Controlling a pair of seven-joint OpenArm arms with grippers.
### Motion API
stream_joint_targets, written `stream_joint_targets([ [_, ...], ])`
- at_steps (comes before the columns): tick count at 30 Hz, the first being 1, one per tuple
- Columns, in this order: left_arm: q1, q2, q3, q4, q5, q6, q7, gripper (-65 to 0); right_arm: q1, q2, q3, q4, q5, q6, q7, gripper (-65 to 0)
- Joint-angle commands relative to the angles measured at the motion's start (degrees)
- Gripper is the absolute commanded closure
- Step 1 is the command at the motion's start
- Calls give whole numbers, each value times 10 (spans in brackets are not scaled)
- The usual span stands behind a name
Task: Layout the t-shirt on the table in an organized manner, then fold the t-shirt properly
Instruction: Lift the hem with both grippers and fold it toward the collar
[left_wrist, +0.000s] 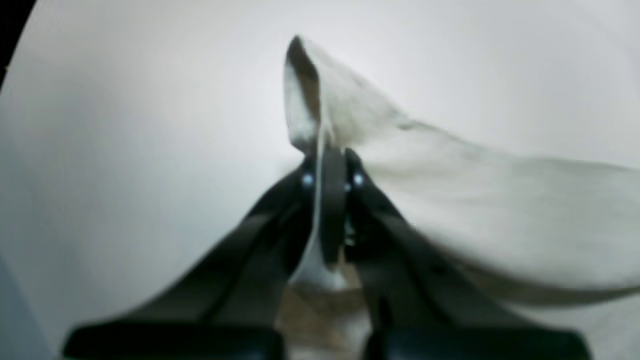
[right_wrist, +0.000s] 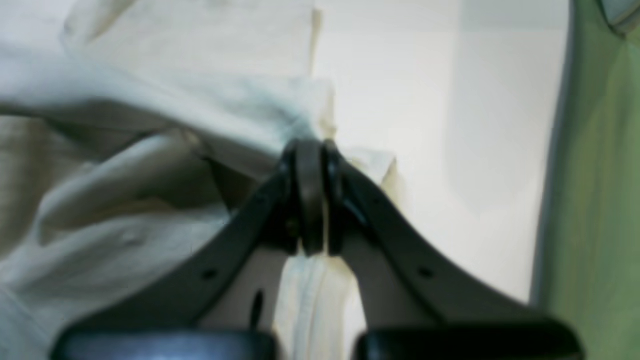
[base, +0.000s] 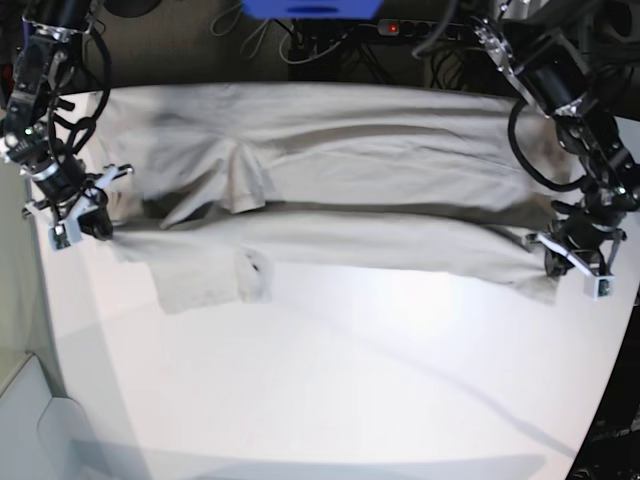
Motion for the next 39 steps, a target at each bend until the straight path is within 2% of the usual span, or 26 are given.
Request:
stream_joint_targets([
  [1, -11, -10, -2, 12, -9, 1, -12, -1, 3, 10, 5, 10, 6, 2, 15, 0],
  [6, -13, -10, -52, 12, -10, 1, -8, -1, -5, 12, 30, 10, 7, 2, 15, 0],
  [19, 2, -6, -58, 27, -9, 1, 20, -1, -38, 10, 34, 38, 6, 2, 14, 0],
  [22, 2, -4, -58, 31, -9, 1, 21, -1, -30, -3, 34, 59, 2, 2, -16, 0],
  [25, 9, -4, -57, 32, -9, 1, 21, -1, -1, -3, 33, 76, 2, 2, -75, -4],
  [28, 10, -3, -58, 32, -9, 1, 21, -1, 34, -3, 31, 74, 2, 2, -126, -75],
  [33, 17, -3, -57, 31, -10, 1, 21, -1, 85, 5, -20, 73, -7, 2, -189, -275],
  [35, 17, -3, -58, 31, -10, 1, 21, -1, 100, 3, -43, 73, -15, 2, -199, -328],
  [39, 17, -3, -58, 31, -10, 1, 21, -1, 110, -11, -63, 58, -23, 2, -200, -359],
])
